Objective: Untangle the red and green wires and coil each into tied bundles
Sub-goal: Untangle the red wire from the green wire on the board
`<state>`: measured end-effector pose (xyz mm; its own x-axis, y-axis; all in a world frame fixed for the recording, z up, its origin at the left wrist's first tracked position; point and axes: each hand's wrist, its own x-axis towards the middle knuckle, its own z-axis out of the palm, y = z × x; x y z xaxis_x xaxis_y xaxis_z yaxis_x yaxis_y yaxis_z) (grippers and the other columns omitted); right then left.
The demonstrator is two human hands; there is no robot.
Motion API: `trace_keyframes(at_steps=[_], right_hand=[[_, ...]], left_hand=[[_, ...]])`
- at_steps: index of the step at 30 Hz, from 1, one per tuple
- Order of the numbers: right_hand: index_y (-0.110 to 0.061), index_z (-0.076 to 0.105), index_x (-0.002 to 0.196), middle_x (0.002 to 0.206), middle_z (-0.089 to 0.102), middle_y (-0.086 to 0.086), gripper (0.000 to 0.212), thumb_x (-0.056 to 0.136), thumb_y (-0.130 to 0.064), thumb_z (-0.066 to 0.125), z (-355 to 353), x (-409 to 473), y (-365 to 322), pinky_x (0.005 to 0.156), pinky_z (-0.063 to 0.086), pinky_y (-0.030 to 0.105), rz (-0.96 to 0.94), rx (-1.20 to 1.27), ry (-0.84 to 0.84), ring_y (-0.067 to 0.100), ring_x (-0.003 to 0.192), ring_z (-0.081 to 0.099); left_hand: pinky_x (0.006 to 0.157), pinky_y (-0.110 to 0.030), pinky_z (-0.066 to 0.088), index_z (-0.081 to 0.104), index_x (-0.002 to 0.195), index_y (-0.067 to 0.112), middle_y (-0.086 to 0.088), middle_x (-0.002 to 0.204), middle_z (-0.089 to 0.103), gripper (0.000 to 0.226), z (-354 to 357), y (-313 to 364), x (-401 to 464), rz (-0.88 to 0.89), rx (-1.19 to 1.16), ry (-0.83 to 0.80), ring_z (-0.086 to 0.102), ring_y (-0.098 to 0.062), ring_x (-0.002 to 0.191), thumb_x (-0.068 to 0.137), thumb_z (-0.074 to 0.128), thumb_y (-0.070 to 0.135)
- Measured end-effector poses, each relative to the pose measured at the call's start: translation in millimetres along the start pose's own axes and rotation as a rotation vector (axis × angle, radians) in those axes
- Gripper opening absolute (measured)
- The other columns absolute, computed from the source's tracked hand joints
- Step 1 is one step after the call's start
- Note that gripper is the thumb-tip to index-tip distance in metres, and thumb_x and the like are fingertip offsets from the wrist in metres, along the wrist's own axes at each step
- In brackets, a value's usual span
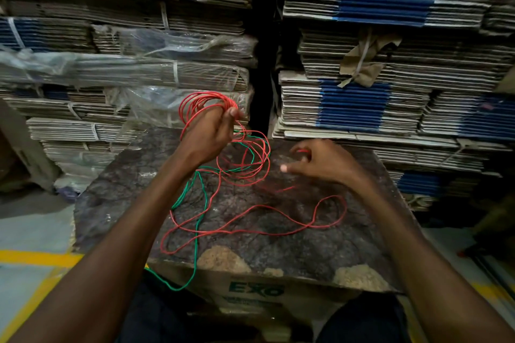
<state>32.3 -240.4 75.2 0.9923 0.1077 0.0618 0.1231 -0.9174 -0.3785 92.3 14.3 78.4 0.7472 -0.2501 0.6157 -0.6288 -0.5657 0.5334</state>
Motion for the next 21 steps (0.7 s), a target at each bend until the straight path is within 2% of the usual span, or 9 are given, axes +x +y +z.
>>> trace_keyframes(at_steps=[2,5,9,12,14,16,19,21], right_hand=[[-0.029,0.060,0.125,0.117,0.067,0.002,0.073,0.067,-0.074,0.068,9.9,1.5,-3.1,0.088,0.047,0.035,0.050,-0.301,-0.043,0.025,0.111,0.062],[-0.028,0.054,0.131,0.133,0.059,0.004,0.068,0.074,-0.061,0.071,21.8,-2.3,-20.5,0.096,0.044,0.038,0.006,-0.351,-0.046,0.027,0.124,0.054],[-0.028,0.055,0.129,0.131,0.060,0.001,0.054,0.079,-0.039,0.072,36.3,0.7,-45.5,0.095,0.048,0.039,-0.145,-0.156,0.086,0.026,0.123,0.054],[-0.022,0.064,0.120,0.117,0.068,-0.002,0.048,0.075,-0.029,0.077,49.7,8.6,-57.6,0.086,0.051,0.037,-0.259,0.045,0.176,0.022,0.111,0.062],[-0.022,0.066,0.122,0.114,0.070,-0.002,0.050,0.073,-0.024,0.079,57.9,12.4,-62.7,0.084,0.052,0.034,-0.339,0.204,0.200,0.016,0.104,0.065],[-0.019,0.069,0.120,0.111,0.072,-0.003,0.050,0.072,-0.025,0.081,65.9,15.9,-63.0,0.086,0.054,0.032,-0.442,0.374,0.198,0.011,0.099,0.067],[-0.014,0.074,0.110,0.104,0.067,-0.010,0.038,0.073,-0.021,0.080,74.2,14.0,-60.9,0.085,0.048,0.018,-0.550,0.515,0.104,0.000,0.098,0.062],[-0.007,0.076,0.099,0.104,0.067,0.000,0.026,0.074,-0.012,0.079,74.1,9.9,-60.4,0.083,0.047,0.017,-0.568,0.626,0.066,0.005,0.099,0.061]], left_hand=[[0.065,-0.040,0.049,0.064,0.097,0.016,0.006,0.064,0.058,0.047,0.4,3.4,0.3,0.008,-0.062,0.002,0.055,-0.016,0.061,0.096,0.032,0.051],[0.063,-0.032,0.047,0.064,0.101,0.018,0.007,0.061,0.057,0.042,0.5,8.7,-0.3,0.014,-0.123,-0.019,0.054,-0.005,0.059,0.097,0.033,0.046],[0.061,-0.020,0.042,0.063,0.102,0.014,0.006,0.060,0.056,0.035,1.0,17.5,-1.2,0.028,-0.208,-0.049,0.052,-0.003,0.057,0.100,0.035,0.035],[0.059,-0.020,0.041,0.062,0.102,0.010,0.005,0.058,0.054,0.033,-2.4,20.9,0.6,0.034,-0.252,-0.045,0.051,-0.004,0.056,0.100,0.034,0.029],[0.058,-0.022,0.041,0.061,0.103,0.009,0.006,0.058,0.053,0.033,-6.1,21.1,2.1,0.038,-0.275,-0.038,0.051,-0.005,0.056,0.101,0.035,0.028],[0.059,-0.020,0.042,0.061,0.102,0.010,0.006,0.057,0.053,0.031,-10.0,20.7,3.0,0.033,-0.287,-0.033,0.050,-0.003,0.054,0.101,0.035,0.027],[0.061,-0.019,0.042,0.060,0.102,0.011,0.004,0.057,0.053,0.030,-14.3,19.8,3.5,0.019,-0.306,-0.030,0.051,-0.003,0.054,0.101,0.035,0.028],[0.060,-0.018,0.042,0.060,0.102,0.010,0.003,0.057,0.053,0.030,-15.8,18.5,3.5,0.016,-0.307,-0.025,0.050,-0.003,0.054,0.101,0.035,0.027]])
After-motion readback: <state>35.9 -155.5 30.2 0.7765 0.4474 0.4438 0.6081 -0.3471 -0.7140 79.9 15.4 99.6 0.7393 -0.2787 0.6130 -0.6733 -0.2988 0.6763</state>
